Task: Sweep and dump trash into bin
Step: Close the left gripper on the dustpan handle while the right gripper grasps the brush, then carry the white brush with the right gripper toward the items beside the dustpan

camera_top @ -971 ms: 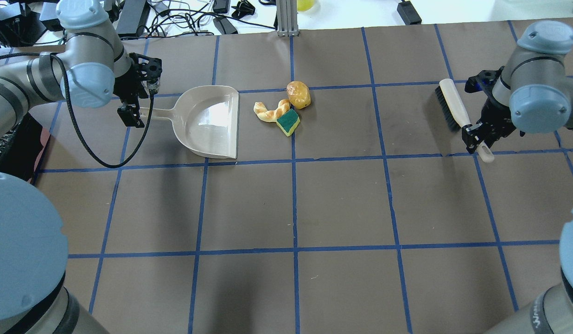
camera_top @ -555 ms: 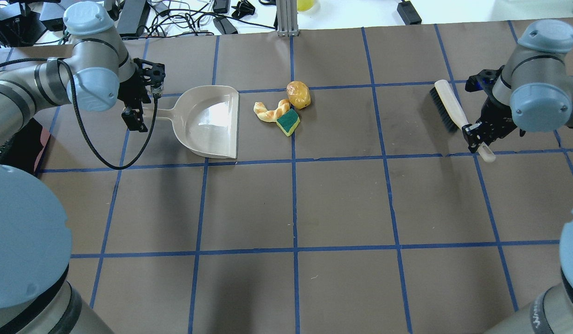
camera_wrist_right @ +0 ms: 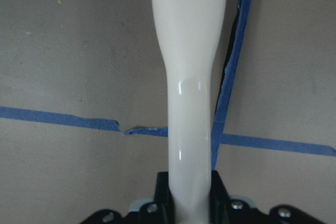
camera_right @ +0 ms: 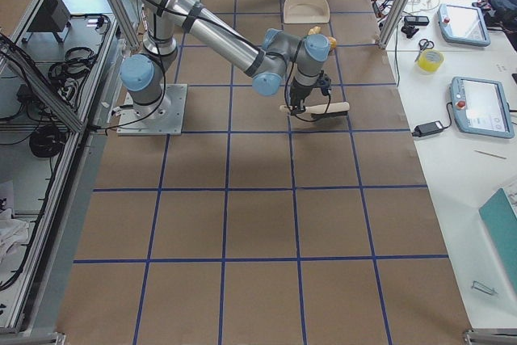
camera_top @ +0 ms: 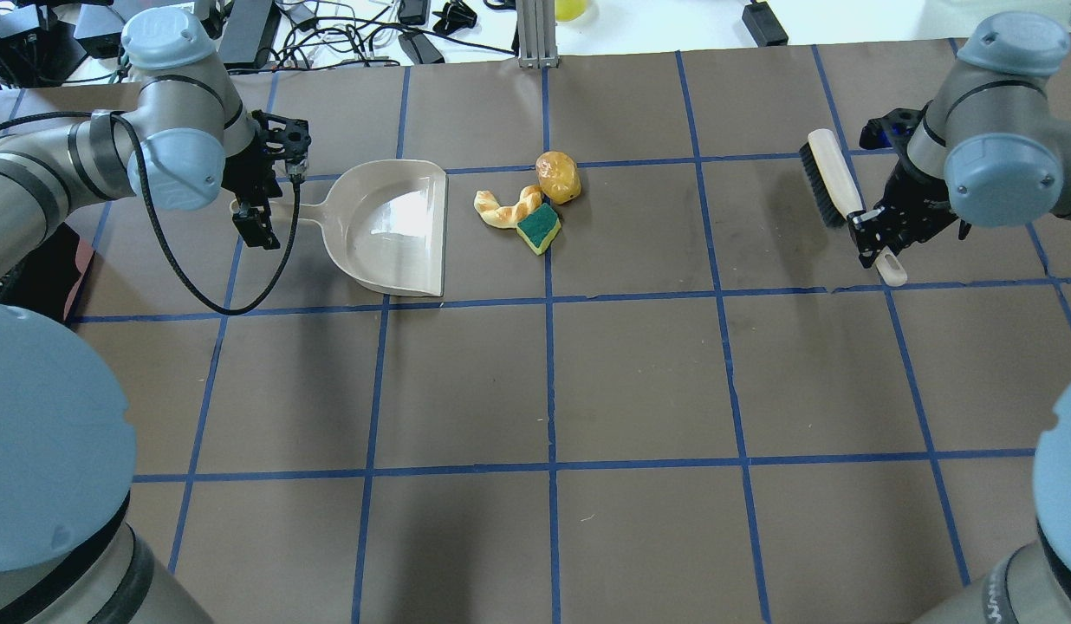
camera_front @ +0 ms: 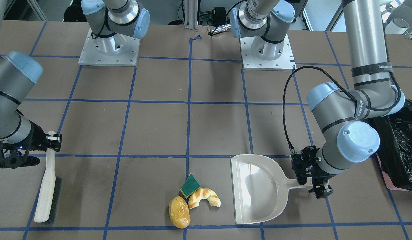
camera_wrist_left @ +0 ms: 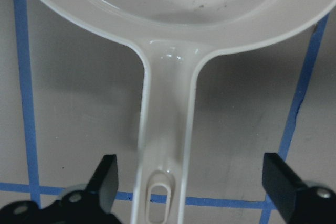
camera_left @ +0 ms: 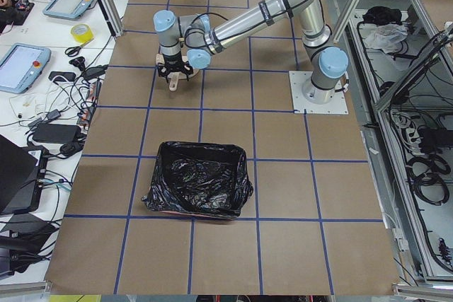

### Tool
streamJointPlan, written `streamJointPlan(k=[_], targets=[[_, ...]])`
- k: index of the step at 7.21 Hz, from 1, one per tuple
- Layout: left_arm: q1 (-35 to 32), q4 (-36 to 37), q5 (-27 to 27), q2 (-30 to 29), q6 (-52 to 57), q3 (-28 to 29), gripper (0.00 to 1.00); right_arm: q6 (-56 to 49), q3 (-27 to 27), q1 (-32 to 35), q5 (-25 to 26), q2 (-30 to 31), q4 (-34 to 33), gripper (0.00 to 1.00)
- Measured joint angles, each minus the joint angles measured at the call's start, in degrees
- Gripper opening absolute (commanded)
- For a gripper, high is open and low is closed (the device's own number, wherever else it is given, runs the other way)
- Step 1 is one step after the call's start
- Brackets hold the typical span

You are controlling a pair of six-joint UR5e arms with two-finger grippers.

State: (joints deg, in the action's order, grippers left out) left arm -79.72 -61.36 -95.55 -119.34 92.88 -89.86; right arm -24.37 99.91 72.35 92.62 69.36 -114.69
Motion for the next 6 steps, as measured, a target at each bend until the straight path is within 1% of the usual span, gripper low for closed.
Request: streamJointPlan(k=[1, 2, 3, 5, 6], targets=[[0.00, 0.03, 0.01, -0.08, 0.22, 0.02, 0.82, 2.18, -1.17, 1.88, -0.61, -0.08, 0.87, 0.00], [0.00, 0.07, 0.02, -0.16, 0.34, 0.02, 0.65, 5.20, -1.91, 4.25, -0.91, -0.37, 1.21, 0.00], [-0.02, 0.09, 0.02, -0.22, 0.46, 0.03, 0.13, 9.33, -2.98, 7.55, -1.05, -1.35, 1.26, 0.00], [-0.14, 0.18, 0.02, -0.39, 0.79, 0.13, 0.10, 17.76, -6.45, 13.98, -2.11, -4.20, 1.38, 0.00], [-0.16, 0.23, 0.02, -0.42, 0.81, 0.13, 0.07, 21.23, -8.02, 16.97, -2.69, -5.58, 1.44, 0.00]])
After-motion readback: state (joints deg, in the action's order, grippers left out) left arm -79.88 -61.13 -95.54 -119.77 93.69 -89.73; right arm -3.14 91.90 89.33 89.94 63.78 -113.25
